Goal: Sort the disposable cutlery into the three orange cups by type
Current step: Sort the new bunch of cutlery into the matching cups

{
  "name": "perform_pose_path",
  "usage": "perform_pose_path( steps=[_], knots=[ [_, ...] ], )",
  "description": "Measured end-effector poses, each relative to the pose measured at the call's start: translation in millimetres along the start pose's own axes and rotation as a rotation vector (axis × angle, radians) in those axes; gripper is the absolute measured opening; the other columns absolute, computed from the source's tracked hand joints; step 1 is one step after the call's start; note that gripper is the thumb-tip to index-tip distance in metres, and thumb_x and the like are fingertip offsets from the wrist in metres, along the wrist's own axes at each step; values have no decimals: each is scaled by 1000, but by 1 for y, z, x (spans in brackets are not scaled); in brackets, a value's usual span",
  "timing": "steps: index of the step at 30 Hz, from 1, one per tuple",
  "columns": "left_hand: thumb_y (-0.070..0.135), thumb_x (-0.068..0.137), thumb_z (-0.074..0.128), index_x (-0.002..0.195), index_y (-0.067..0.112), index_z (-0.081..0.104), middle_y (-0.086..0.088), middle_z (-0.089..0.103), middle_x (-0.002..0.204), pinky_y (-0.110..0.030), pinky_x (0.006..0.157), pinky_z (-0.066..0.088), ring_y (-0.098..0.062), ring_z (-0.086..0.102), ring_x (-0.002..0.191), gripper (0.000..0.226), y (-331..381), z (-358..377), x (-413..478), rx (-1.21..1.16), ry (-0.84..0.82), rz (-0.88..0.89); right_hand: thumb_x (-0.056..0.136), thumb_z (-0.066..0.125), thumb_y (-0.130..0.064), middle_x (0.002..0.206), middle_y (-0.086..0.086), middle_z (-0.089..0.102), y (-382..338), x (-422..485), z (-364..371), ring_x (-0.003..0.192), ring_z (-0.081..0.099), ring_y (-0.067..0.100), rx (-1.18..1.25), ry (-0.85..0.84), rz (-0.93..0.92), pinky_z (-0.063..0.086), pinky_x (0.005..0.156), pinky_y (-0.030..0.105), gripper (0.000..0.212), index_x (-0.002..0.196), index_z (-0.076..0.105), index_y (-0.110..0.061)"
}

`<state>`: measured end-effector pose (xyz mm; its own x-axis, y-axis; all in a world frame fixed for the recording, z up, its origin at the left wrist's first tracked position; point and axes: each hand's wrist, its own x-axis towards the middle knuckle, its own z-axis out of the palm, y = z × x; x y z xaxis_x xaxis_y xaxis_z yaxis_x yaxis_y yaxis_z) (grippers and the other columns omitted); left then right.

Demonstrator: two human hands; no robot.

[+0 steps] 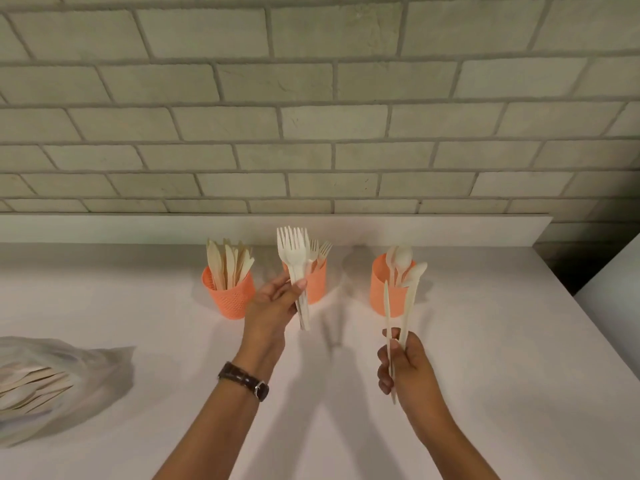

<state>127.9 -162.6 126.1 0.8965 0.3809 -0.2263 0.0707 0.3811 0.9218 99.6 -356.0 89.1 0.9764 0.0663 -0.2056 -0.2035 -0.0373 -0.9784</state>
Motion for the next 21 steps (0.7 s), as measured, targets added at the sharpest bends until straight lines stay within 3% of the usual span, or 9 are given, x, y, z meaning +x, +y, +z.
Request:
perform_pose_path(
  steps=[3,6,10,14,16,18,21],
  knots=[
    [2,86,59,110,5,65,0,74,87,-26,81,56,-11,70,80,25,12,5,31,26,-50,64,102,30,-11,70,3,39,0,0,-4,42,36,4,77,-26,23,33,45,20,27,111,56,-12],
    [3,87,58,110,-4,62,-8,70,87,-28,76,58,-15,67,75,25,24,14,60,32,-19,62,102,31,-14,72,4,40,-2,1,-8,47,37,9,170,-62,44,35,48,21,29,112,58,-16],
    [4,86,60,97,2,67,5,72,70,-27,73,53,-10,66,67,13,29,25,93,82,21,66,101,31,-8,72,5,43,-1,6,-15,52,39,14,278,-53,63,38,50,24,32,113,60,-14],
    [22,76,73,107,9,68,0,73,93,-34,88,53,-18,68,86,34,14,19,113,332,115,49,98,35,0,68,6,47,3,8,-18,57,52,19,328,-114,77,47,68,32,29,112,59,-7],
    [18,78,72,107,8,69,1,69,100,-29,90,49,-19,65,92,31,4,15,111,528,137,81,96,41,-1,67,5,56,3,7,-20,70,59,21,261,-110,79,44,81,33,22,106,59,-8],
    [8,77,71,106,6,69,-6,70,101,-29,91,48,-22,65,98,29,-9,17,108,565,177,97,95,47,-7,74,2,68,-1,4,-27,85,59,13,102,-103,63,38,81,29,14,96,59,-14],
    [8,74,72,104,13,69,-3,71,99,-36,95,49,-22,66,101,31,-32,25,114,614,156,121,92,53,-9,79,2,75,-8,8,-53,86,61,10,-59,-1,-18,40,79,23,4,90,55,-12]
  ],
)
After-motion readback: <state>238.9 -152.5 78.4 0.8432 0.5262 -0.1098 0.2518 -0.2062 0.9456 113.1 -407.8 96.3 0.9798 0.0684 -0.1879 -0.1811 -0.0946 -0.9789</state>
